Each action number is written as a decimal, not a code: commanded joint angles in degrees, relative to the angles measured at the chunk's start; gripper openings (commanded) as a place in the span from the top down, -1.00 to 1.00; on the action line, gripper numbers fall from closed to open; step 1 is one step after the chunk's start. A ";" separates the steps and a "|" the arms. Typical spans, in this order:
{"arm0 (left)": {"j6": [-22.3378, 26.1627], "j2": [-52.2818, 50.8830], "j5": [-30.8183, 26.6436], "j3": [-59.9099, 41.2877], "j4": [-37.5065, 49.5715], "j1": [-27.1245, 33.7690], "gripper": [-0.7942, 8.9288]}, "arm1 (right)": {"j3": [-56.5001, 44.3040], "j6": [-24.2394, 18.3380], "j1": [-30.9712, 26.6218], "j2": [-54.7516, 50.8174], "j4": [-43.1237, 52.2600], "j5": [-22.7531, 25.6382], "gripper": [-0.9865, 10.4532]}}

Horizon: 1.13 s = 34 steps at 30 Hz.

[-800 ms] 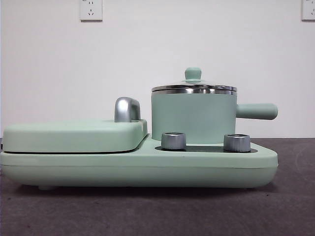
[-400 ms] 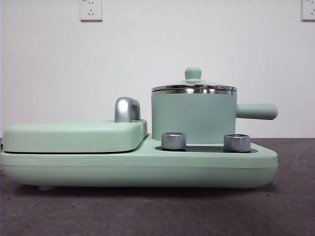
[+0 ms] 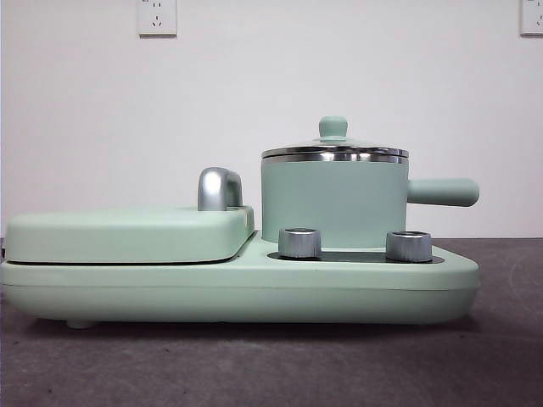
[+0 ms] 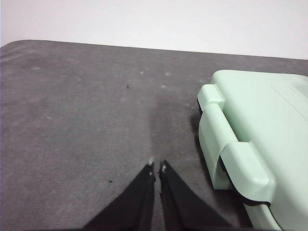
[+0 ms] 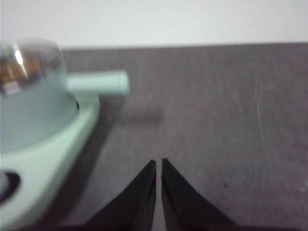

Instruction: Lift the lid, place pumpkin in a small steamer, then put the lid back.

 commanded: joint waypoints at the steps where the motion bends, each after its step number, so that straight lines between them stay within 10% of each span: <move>1: -0.48 -0.02 0.02 -1.07 -0.42 0.04 0.79 | -1.75 -3.78 -0.39 -0.04 2.38 0.20 0.80; 34: -0.48 -0.02 0.02 -1.07 -0.42 0.04 0.79 | -9.99 -5.66 -2.21 -0.07 13.94 1.29 0.80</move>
